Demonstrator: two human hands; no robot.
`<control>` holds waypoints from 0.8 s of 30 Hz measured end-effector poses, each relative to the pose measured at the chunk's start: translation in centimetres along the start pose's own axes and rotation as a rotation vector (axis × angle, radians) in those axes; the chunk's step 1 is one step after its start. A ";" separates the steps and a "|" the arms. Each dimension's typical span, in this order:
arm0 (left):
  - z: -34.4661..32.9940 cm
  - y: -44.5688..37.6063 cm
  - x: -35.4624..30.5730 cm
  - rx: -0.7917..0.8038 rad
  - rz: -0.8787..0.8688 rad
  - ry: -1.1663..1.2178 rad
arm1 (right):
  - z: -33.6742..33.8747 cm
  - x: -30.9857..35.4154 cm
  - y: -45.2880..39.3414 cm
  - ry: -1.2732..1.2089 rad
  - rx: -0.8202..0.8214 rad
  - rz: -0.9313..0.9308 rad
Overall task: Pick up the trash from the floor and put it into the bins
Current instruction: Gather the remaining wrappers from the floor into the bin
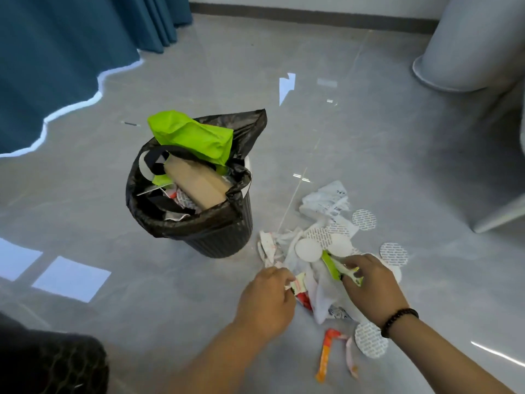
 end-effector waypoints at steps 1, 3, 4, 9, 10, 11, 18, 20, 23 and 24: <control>-2.0 -0.1 0.1 0.054 0.110 0.147 | -0.5 -0.6 0.9 -0.001 0.020 -0.017; -5.4 0.0 0.1 0.101 0.302 0.432 | -2.1 -1.4 2.6 0.026 0.094 0.008; -6.7 0.2 0.2 0.110 0.394 0.541 | -2.9 -1.7 3.5 0.056 0.140 0.032; -9.7 -0.5 2.3 0.044 0.695 0.849 | -5.3 -3.3 4.9 0.272 0.131 0.160; -10.3 -1.1 3.2 0.019 0.714 0.905 | -4.9 -3.1 4.6 0.264 0.087 0.194; -10.6 -1.6 3.8 0.005 0.736 0.927 | -4.4 -2.8 4.4 0.248 0.048 0.244; -9.1 -3.2 2.6 0.076 0.666 0.906 | -1.3 1.2 4.4 -0.150 0.022 0.392; -7.4 -2.3 1.4 0.055 0.594 0.884 | 0.2 1.5 4.6 -0.281 -0.058 0.321; -5.2 -0.6 -0.5 0.183 0.481 0.913 | 2.8 2.0 4.5 -0.438 -0.177 0.226; -4.2 0.0 -1.2 0.252 0.435 0.895 | 3.6 2.3 4.1 -0.477 -0.188 0.198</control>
Point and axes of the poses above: each hand's wrist, its own y-axis away from the middle knuckle, its own z-axis out of the back of the hand, x = y × z, the point moved 5 cm from there along -y, towards the middle knuckle, and after that the axes turned 10 degrees about z, right-handed, at the moved point
